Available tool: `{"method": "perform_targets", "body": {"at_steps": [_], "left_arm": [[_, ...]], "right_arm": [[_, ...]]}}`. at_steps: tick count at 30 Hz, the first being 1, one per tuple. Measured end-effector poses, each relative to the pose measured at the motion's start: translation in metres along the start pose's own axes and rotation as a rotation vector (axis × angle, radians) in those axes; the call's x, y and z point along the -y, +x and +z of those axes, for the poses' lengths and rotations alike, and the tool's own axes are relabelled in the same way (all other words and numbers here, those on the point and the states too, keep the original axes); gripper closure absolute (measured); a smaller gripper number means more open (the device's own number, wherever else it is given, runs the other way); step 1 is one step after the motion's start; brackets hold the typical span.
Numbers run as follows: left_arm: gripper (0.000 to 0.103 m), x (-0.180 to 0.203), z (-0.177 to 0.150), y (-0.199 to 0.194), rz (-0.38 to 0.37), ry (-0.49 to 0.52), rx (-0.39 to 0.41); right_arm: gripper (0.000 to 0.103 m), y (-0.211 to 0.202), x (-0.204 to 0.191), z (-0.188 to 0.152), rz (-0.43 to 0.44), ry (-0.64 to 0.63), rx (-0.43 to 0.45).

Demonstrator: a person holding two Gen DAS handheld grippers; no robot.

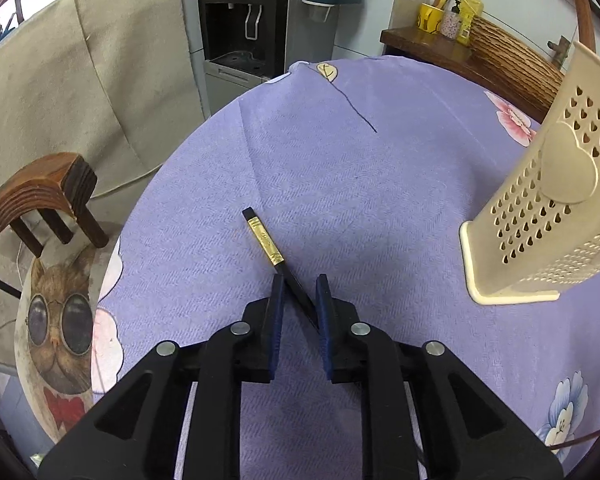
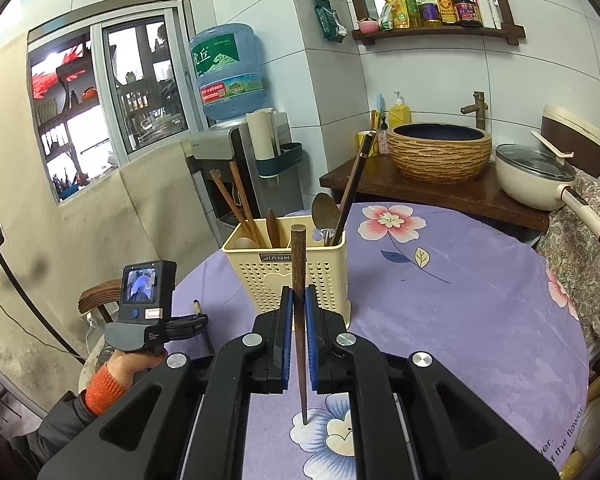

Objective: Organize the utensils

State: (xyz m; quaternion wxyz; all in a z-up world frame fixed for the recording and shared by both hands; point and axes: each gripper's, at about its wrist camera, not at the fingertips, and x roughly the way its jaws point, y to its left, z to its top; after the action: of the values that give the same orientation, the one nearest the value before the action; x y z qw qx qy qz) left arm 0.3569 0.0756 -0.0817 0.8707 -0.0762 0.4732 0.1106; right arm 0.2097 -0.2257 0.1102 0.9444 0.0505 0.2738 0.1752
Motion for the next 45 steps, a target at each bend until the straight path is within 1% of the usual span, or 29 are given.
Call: {"method": "perform_targets", "body": {"at_steps": [3, 8, 13, 20, 23, 25, 28, 30, 32, 35, 38, 42, 45], "left_arm": [[0.088, 0.005, 0.007, 0.005, 0.008, 0.004, -0.004], [0.090, 0.008, 0.019, 0.010, 0.001, 0.010, -0.022], [0.093, 0.009, 0.018, 0.011, -0.003, 0.020, -0.016], [0.096, 0.007, 0.010, 0.004, -0.067, 0.012, -0.030], [0.096, 0.006, 0.004, -0.004, -0.122, 0.001, -0.034], [0.096, 0.005, 0.001, -0.014, -0.151, 0.001, -0.022], [0.096, 0.004, -0.003, -0.041, -0.203, 0.006, 0.021], [0.096, 0.003, -0.004, -0.065, -0.244, 0.011, 0.062], [0.096, 0.004, -0.005, -0.087, -0.269, 0.023, 0.103], [0.096, 0.004, -0.010, -0.128, -0.322, 0.051, 0.177], [0.096, 0.005, -0.015, -0.159, -0.350, 0.078, 0.235], [0.096, 0.010, -0.022, -0.183, -0.382, 0.114, 0.271], [0.096, 0.013, -0.024, -0.192, -0.397, 0.127, 0.281]], "right_arm": [[0.096, 0.001, 0.000, 0.000, 0.002, 0.004, 0.001], [0.096, -0.002, 0.001, -0.002, 0.001, 0.007, 0.004], [0.096, -0.003, 0.003, -0.001, -0.003, 0.013, 0.003], [0.096, -0.003, 0.003, -0.001, -0.005, 0.014, 0.005], [0.096, -0.004, 0.004, -0.001, -0.007, 0.017, 0.006], [0.096, -0.004, 0.005, -0.001, -0.010, 0.016, 0.006], [0.096, -0.004, 0.005, -0.001, -0.013, 0.019, 0.007], [0.096, -0.004, 0.005, -0.001, -0.013, 0.021, 0.007], [0.096, -0.004, 0.004, -0.001, -0.011, 0.021, 0.009], [0.096, -0.005, 0.002, -0.001, -0.010, 0.016, 0.012], [0.096, -0.007, 0.000, 0.000, -0.008, 0.011, 0.017], [0.096, -0.011, -0.003, -0.002, -0.007, 0.002, 0.023], [0.096, -0.013, -0.005, -0.002, -0.007, -0.003, 0.026]]}}
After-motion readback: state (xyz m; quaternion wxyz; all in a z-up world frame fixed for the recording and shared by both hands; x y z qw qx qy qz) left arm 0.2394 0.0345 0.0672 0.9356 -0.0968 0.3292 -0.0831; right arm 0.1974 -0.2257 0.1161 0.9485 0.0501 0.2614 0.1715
